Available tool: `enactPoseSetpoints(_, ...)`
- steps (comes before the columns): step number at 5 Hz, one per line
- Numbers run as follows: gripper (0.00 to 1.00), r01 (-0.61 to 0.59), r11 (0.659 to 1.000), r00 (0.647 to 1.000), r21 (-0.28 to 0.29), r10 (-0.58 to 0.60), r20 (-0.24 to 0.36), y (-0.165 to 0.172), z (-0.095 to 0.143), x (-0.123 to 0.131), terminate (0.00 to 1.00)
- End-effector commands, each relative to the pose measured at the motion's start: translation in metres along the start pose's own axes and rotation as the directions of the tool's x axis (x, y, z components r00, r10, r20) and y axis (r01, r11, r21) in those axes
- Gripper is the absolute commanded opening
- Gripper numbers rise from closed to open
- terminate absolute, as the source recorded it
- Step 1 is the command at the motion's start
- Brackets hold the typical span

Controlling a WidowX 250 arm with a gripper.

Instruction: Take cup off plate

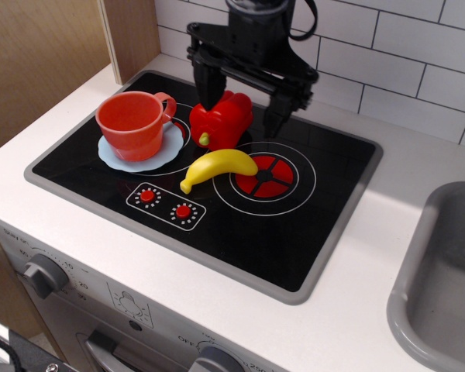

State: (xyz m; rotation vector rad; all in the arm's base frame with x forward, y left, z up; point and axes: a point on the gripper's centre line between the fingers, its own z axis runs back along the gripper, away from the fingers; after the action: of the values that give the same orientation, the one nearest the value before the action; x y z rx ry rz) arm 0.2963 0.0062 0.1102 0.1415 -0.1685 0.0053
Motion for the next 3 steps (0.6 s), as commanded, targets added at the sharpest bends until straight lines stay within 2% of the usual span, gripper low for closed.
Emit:
enactPoseSetpoints(1, 1.0, 0.315, 0.946, 0.948, -0.069, -0.317, -0.024, 0.041, 0.017, 0.022, 0.0)
enactPoseSetpoints(2, 1.0, 0.343, 0.928, 0.939, -0.144, -0.344, 0.022, 0.057, 0.014, 0.028, 0.0)
enactPoseSetpoints(3, 1.0, 0.311, 0.942, 0.95, -0.129, -0.301, 0.087, 0.069, 0.004, 0.025, 0.0)
